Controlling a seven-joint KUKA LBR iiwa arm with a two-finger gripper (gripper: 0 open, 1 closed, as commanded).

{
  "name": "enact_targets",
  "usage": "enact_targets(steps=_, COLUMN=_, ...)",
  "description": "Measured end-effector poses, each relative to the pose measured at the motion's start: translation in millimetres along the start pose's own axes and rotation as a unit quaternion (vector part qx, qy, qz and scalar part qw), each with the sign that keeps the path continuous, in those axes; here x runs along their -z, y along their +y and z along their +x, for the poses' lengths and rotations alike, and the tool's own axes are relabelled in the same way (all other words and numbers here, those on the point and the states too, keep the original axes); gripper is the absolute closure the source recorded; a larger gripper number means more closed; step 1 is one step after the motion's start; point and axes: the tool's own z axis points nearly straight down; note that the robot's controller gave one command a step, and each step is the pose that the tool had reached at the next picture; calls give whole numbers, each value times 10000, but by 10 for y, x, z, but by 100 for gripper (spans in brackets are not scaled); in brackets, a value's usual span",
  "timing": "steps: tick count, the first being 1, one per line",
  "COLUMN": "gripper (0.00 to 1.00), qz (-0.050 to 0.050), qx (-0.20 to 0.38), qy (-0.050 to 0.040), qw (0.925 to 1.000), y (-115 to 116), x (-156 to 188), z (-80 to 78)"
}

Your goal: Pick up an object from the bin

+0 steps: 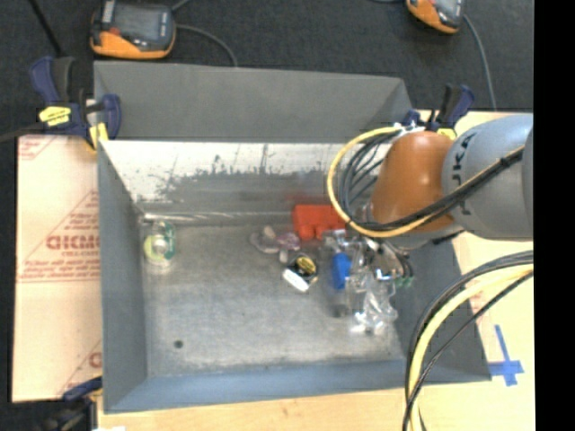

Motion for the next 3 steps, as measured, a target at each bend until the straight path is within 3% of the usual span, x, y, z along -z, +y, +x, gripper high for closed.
enact_targets(steps=1, gripper=0, qz=6, qx=-2090, qy=6, qw=9779, y=-84, x=59, z=170)
enact_targets(steps=2, gripper=100, qz=9, qx=-2063, qy=-8, qw=9785, y=-83, x=71, z=158)
enact_targets(steps=3, gripper=100, qz=8, qx=-2216, qy=-42, qw=9751, y=-88, x=1618, z=352)
